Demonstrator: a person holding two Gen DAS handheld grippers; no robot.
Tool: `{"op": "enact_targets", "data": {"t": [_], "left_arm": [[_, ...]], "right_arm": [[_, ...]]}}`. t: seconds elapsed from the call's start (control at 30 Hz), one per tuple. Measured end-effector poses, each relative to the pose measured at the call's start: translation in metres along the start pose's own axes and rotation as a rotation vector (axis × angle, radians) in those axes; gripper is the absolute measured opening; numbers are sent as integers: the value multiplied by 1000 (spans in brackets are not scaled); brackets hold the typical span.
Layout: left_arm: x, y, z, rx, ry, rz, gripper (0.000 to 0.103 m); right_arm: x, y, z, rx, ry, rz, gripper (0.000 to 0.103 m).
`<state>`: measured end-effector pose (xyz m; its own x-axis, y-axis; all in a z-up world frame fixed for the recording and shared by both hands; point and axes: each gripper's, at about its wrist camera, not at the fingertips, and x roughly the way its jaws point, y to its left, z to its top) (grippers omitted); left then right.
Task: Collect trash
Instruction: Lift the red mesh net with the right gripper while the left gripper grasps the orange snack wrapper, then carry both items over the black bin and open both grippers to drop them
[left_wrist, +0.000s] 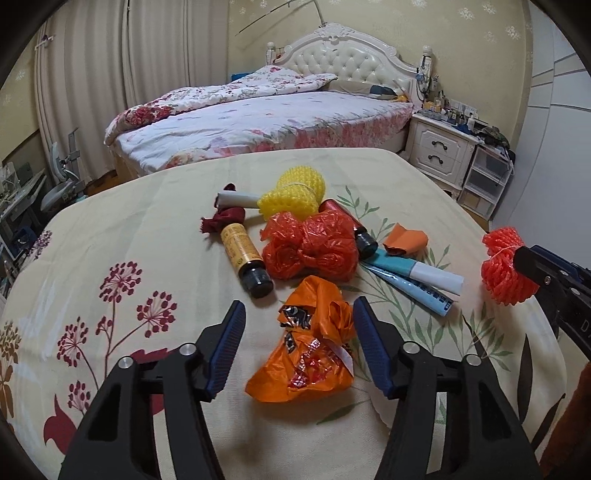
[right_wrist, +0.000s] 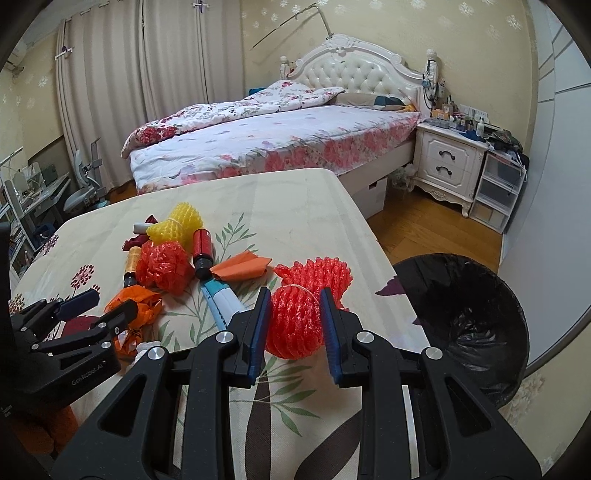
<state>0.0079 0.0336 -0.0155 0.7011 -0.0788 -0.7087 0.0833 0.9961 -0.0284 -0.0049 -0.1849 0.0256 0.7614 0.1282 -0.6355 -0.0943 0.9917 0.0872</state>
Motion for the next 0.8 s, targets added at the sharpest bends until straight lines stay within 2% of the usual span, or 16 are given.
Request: {"op": "enact_targets", "data": {"t": [0.1,0.2,0.53,0.8], "left_arm": [[0,0,0,-10,-3,-69,32],[-2,0,0,-14,-11,-81,22],[-23,3,6,-29,-69,-82,20],[-35,-22,29,9,-135,-139,20]], "right_arm": [[-1,-3,0,3,0,2,27],[-1,-3,0,3,-2,3,27],[-8,-9,1,13,-28,-6,27],[-18,-30,7,33,-75,-53,27]]}}
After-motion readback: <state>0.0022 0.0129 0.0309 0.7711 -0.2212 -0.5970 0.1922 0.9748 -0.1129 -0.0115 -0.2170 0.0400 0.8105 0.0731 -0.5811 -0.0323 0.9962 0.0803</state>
